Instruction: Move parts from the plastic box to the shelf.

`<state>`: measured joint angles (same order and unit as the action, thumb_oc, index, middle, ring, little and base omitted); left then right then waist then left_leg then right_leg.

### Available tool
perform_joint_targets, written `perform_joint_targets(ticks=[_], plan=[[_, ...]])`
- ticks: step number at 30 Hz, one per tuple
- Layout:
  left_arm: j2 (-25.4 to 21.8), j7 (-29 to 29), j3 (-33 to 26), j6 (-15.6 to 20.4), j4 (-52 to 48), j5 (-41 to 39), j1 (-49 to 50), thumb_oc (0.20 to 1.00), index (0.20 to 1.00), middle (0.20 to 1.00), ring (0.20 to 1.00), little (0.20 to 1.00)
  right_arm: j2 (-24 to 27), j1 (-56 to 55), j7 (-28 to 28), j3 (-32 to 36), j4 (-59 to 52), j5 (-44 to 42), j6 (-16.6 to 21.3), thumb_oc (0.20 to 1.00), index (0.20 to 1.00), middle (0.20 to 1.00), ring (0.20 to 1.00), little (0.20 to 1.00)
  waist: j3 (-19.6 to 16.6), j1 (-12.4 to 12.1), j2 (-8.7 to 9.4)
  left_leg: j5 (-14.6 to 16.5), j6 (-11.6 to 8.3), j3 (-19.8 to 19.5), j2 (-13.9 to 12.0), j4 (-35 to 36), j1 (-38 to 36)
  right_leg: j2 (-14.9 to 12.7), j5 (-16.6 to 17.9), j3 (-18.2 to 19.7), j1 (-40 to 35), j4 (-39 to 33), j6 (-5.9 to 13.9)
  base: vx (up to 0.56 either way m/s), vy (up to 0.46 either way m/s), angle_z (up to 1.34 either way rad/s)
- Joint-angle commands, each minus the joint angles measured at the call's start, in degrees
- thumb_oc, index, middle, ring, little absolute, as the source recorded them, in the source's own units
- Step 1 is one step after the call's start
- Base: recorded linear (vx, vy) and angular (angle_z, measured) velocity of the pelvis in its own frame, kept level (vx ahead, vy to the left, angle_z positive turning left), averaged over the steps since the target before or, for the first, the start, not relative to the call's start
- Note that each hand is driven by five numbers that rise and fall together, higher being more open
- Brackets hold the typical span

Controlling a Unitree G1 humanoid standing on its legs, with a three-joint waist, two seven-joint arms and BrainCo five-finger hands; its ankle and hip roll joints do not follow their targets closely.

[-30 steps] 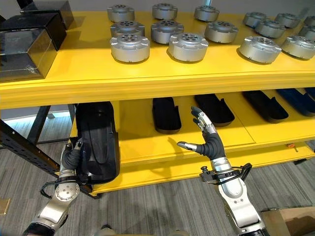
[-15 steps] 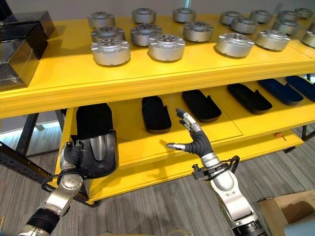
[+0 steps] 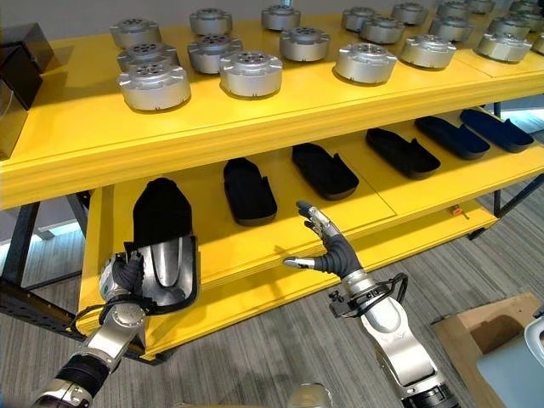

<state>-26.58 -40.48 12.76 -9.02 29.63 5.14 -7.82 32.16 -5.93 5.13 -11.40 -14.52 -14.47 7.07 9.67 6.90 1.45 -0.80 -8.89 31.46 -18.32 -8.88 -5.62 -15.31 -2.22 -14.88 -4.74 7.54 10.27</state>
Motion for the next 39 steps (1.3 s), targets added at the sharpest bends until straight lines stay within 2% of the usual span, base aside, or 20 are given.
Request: perform_joint_targets(ticks=[1,12,24,27,31,32,34,39], plan=[[-4.06,-2.81,-3.40,0.42,0.04,4.07,-2.58,0.200,0.200,0.200,0.200,0.200,1.66,-1.03,2.42,4.86,-5.34,-2.91,1.18,1.000,1.000,1.000,1.000,1.000,0.22,-0.74,-0.97,0.59,1.61,-6.96,-1.64,-5.17,1.87,0.14,-2.34,-1.88,1.84,7.33,-0.84,0.10,0.029,-0.04],[-5.10,-1.00,-7.33,-1.41,1.48,7.29,2.85,0.200,0.200,0.200,0.200,0.200,3.23,-7.68,9.09,12.05,-6.49,-5.89,-1.27,1.000,1.000,1.000,1.000,1.000,-0.57,-0.22,-0.63,2.05,1.54,-7.64,-1.76,-8.51,2.29,-1.07,-2.94,-1.61,1.25,9.05,-0.44,0.11,0.034,-0.01],[-4.92,-0.80,-10.69,-0.23,0.77,7.35,7.05,0.200,0.200,0.200,0.200,0.200,2.29,-11.35,13.52,17.56,-6.24,-6.39,-2.95,1.000,1.000,1.000,1.000,1.000,0.14,-0.56,0.09,3.60,1.04,-8.72,-2.20,-12.51,3.85,-2.14,-3.30,-1.61,2.21,11.62,0.04,0.06,0.013,-0.01],[-4.74,0.55,-11.31,2.01,-0.32,7.25,8.11,0.200,0.200,0.200,0.200,0.200,1.22,-11.91,14.16,18.05,-6.24,-6.27,-2.67,1.000,1.000,1.000,1.000,1.000,0.31,-0.69,0.30,3.97,1.02,-8.75,-2.04,-12.79,3.87,-2.03,-3.39,-1.74,2.36,11.86,0.11,0.00,0.000,0.00],[-4.01,1.82,-11.69,9.61,-2.63,6.00,9.42,0.200,0.200,0.200,0.200,0.200,-1.04,-12.67,14.77,18.01,-6.13,-5.68,-0.71,1.000,1.000,1.000,1.000,1.000,0.50,-0.75,0.62,4.68,1.11,-8.03,-1.65,-12.64,3.13,-1.81,-3.98,-2.92,1.72,11.85,0.09,-0.07,-0.058,0.00],[-3.49,3.45,-12.91,14.83,-7.05,4.55,12.48,0.200,0.200,0.200,0.200,0.200,-2.79,-13.59,15.59,17.87,-6.73,-5.06,0.86,1.000,1.000,1.000,1.000,1.000,0.33,-1.43,0.53,4.36,0.84,-6.03,-2.07,-11.45,2.05,-1.87,-3.54,-6.44,0.54,9.92,-0.25,-0.19,-0.137,-0.03],[-2.64,4.33,-14.61,18.41,-12.01,2.76,16.76,0.200,0.200,0.200,0.200,0.200,-4.24,-14.99,19.06,17.82,-7.53,-4.44,2.80,1.000,1.000,1.000,1.000,1.000,-0.15,-1.90,0.16,5.06,-0.03,-4.07,-3.33,-11.39,0.81,-3.07,-3.84,-9.79,-1.03,8.67,-0.16,-0.11,-0.136,-0.65],[-2.40,5.34,-16.27,19.32,-16.54,0.74,19.26,0.200,0.200,0.200,0.200,0.200,-4.56,-15.98,23.89,18.67,-8.68,-5.08,2.30,1.000,1.000,1.000,1.000,1.000,-0.84,-1.45,-0.03,5.30,0.17,-3.03,-4.42,-11.89,0.34,-3.44,-4.96,-10.27,-1.52,9.26,-1.04,-0.04,-0.155,-0.34]])
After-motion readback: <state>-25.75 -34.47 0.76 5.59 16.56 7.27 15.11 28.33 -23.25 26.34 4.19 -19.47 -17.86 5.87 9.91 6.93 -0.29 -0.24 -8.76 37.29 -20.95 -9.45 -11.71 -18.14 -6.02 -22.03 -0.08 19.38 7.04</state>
